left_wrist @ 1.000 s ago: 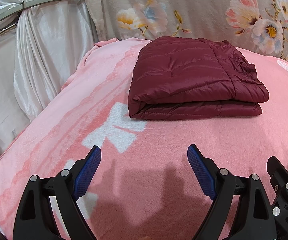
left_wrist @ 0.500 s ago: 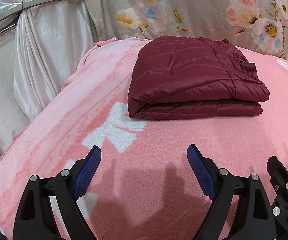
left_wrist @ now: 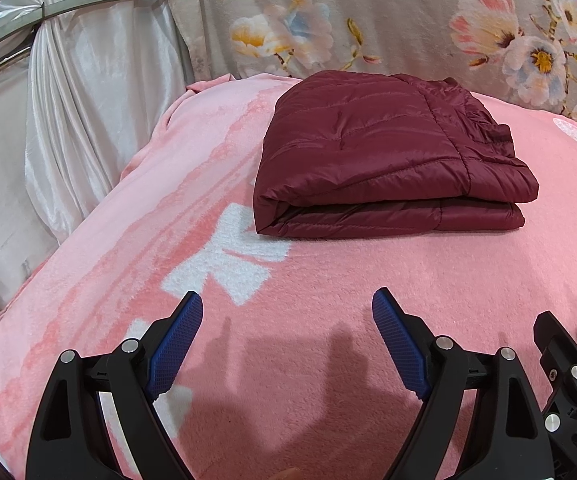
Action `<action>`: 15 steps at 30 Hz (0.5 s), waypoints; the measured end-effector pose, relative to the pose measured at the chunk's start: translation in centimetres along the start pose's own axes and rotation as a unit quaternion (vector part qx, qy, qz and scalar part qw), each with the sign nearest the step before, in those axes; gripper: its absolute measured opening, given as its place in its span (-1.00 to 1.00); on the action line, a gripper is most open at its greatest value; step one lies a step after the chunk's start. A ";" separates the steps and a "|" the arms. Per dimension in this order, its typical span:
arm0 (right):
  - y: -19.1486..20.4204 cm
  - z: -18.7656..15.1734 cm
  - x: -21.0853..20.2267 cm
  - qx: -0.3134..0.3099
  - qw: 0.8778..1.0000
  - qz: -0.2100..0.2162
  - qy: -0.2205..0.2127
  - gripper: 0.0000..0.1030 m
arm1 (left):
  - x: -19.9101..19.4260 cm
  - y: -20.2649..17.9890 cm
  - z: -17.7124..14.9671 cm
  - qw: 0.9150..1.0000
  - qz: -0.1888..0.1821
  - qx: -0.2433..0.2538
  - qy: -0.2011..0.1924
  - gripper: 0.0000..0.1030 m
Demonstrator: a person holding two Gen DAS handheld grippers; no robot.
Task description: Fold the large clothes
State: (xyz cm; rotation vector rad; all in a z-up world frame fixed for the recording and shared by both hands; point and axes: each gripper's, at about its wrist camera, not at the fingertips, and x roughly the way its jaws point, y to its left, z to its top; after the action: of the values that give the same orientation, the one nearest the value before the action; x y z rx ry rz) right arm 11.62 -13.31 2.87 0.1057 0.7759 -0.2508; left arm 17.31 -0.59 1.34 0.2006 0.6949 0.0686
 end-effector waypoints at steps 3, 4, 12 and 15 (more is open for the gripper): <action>0.1 0.0 0.0 -0.001 1.000 -0.001 0.000 0.74 | 0.0 0.0 0.0 1.000 0.002 0.000 0.000 0.61; 0.0 0.0 0.0 -0.001 1.000 -0.001 0.000 0.74 | 0.0 0.0 0.0 1.000 0.002 0.000 0.000 0.61; 0.0 0.0 0.0 -0.001 1.000 0.000 0.000 0.74 | 0.0 0.0 0.0 1.000 0.002 0.000 0.000 0.60; 0.0 0.0 0.0 0.000 1.000 0.000 0.000 0.74 | 0.0 0.1 -0.1 1.000 0.003 0.000 -0.001 0.60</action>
State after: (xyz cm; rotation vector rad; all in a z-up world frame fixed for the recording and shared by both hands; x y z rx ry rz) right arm 11.64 -13.27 2.91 0.1046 0.7767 -0.2511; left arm 17.28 -0.52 1.31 0.2026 0.6921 0.0747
